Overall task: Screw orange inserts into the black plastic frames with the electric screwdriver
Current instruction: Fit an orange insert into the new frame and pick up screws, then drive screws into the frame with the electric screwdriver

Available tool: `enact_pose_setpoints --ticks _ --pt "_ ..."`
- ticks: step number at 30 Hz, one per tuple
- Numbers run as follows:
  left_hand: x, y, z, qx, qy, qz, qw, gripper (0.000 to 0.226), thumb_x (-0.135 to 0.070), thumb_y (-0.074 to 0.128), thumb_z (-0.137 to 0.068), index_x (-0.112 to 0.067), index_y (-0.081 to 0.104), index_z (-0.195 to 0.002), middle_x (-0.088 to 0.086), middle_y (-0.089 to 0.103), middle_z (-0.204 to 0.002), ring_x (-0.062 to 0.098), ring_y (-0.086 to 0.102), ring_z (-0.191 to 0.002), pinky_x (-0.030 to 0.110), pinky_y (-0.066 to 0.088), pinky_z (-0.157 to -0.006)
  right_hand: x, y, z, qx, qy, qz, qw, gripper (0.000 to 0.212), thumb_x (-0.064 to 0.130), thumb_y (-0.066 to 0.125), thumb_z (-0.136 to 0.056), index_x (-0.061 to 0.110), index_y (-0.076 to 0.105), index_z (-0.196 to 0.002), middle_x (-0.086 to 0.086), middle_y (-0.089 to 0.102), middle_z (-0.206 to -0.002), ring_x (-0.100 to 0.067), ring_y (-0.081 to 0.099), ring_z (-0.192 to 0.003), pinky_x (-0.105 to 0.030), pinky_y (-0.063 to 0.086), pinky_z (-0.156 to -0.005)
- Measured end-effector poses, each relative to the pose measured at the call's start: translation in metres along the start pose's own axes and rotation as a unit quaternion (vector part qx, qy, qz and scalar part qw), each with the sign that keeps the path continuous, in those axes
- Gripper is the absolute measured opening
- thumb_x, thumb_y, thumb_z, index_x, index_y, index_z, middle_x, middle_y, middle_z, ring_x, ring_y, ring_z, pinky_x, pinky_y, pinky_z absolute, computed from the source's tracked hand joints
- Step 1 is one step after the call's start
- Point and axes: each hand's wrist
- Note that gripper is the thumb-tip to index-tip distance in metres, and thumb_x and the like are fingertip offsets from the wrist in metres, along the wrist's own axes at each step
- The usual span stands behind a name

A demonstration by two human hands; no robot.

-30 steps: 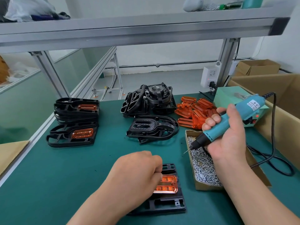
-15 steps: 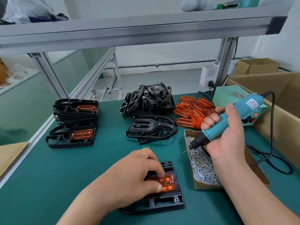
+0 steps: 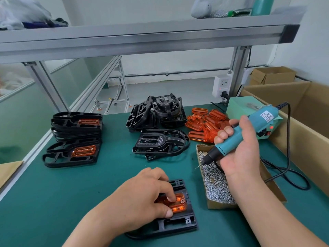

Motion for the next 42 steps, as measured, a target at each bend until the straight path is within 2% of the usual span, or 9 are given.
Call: enact_pose_setpoints --ticks 6,11,14,18,24,29,31,38,42 --pt "-0.001 -0.005 0.003 -0.009 0.002 0.022 1.000 0.040 -0.062 0.074 -0.084 -0.056 0.059 -0.121 -0.037 0.039 -0.126 -0.011 0.035 -0.125 0.020 0.038 -0.103 0.005 0.001 -0.002 -0.010 -0.015 -0.024 1.000 0.023 0.036 0.067 -0.102 0.015 0.060 -0.094 0.003 0.048 -0.072 -0.012 0.049 -0.061 -0.024 0.046 -0.058" --pt "-0.027 0.000 -0.010 -0.171 0.072 0.017 0.982 0.020 -0.044 0.063 -0.101 -0.037 0.071 -0.117 -0.023 0.059 -0.111 0.001 0.048 -0.113 0.024 0.041 -0.098 0.009 0.001 -0.006 -0.041 -0.042 -0.036 0.998 0.026 0.040 0.066 -0.104 0.016 0.060 -0.095 0.003 0.049 -0.073 -0.012 0.049 -0.062 -0.025 0.046 -0.059" --pt "-0.052 0.008 -0.026 -0.207 0.125 -0.013 0.970 0.018 -0.034 0.060 -0.104 -0.028 0.074 -0.113 -0.014 0.066 -0.104 0.013 0.053 -0.102 0.032 0.046 -0.093 0.012 0.000 -0.010 -0.068 -0.053 -0.040 0.995 0.027 0.041 0.065 -0.104 0.016 0.059 -0.097 0.003 0.051 -0.071 -0.012 0.051 -0.062 -0.025 0.047 -0.060" --pt "-0.073 0.014 -0.047 -0.173 0.154 -0.109 0.967 0.023 -0.040 0.050 -0.107 -0.031 0.070 -0.116 -0.009 0.064 -0.107 0.020 0.049 -0.102 0.040 0.047 -0.087 0.015 -0.003 -0.014 -0.086 -0.064 -0.046 0.993 0.028 0.042 0.066 -0.104 0.016 0.057 -0.098 0.003 0.051 -0.071 -0.012 0.051 -0.062 -0.025 0.047 -0.062" --pt "-0.096 0.011 -0.071 -0.071 0.104 -0.231 0.965 0.024 -0.045 0.057 -0.103 -0.025 0.071 -0.103 -0.001 0.058 -0.099 0.027 0.051 -0.105 0.037 0.030 -0.073 0.017 -0.006 -0.014 -0.097 -0.063 -0.045 0.992 0.028 0.042 0.067 -0.104 0.016 0.058 -0.099 0.003 0.051 -0.072 -0.012 0.052 -0.063 -0.026 0.047 -0.062" --pt "-0.104 0.008 -0.084 -0.026 0.049 -0.186 0.981 0.031 -0.043 0.069 -0.096 -0.021 0.075 -0.118 0.005 0.067 -0.111 0.033 0.063 -0.109 0.039 0.048 -0.077 0.016 -0.006 -0.015 -0.102 -0.060 -0.038 0.992 0.029 0.043 0.066 -0.104 0.016 0.057 -0.099 0.003 0.051 -0.073 -0.012 0.051 -0.063 -0.025 0.047 -0.061" --pt "-0.105 0.006 -0.086 -0.017 0.036 -0.159 0.986 0.026 -0.038 0.073 -0.093 -0.021 0.076 -0.113 0.004 0.070 -0.107 0.033 0.066 -0.104 0.039 0.053 -0.077 0.015 -0.005 -0.015 -0.102 -0.058 -0.034 0.993 0.029 0.043 0.066 -0.104 0.016 0.057 -0.098 0.003 0.051 -0.072 -0.012 0.051 -0.063 -0.025 0.047 -0.062" --pt "-0.094 0.011 -0.086 -0.033 0.008 0.004 0.999 0.015 -0.024 0.070 -0.093 -0.032 0.077 -0.103 -0.008 0.072 -0.108 0.018 0.063 -0.106 0.038 0.055 -0.086 0.014 -0.007 -0.016 -0.099 -0.058 -0.030 0.993 0.030 0.044 0.066 -0.104 0.016 0.058 -0.099 0.003 0.052 -0.073 -0.011 0.051 -0.063 -0.025 0.047 -0.062" --pt "-0.086 0.018 -0.084 -0.043 -0.022 0.139 0.989 0.016 -0.020 0.069 -0.093 -0.030 0.078 -0.101 -0.009 0.074 -0.096 0.012 0.066 -0.092 0.030 0.056 -0.082 0.013 -0.007 -0.017 -0.097 -0.054 -0.030 0.993 0.029 0.043 0.068 -0.103 0.016 0.058 -0.099 0.004 0.053 -0.073 -0.011 0.052 -0.063 -0.025 0.048 -0.061"
Point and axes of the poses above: each hand's wrist, its own z-axis away from the middle knuckle, its own y-axis out of the palm, x = y × z
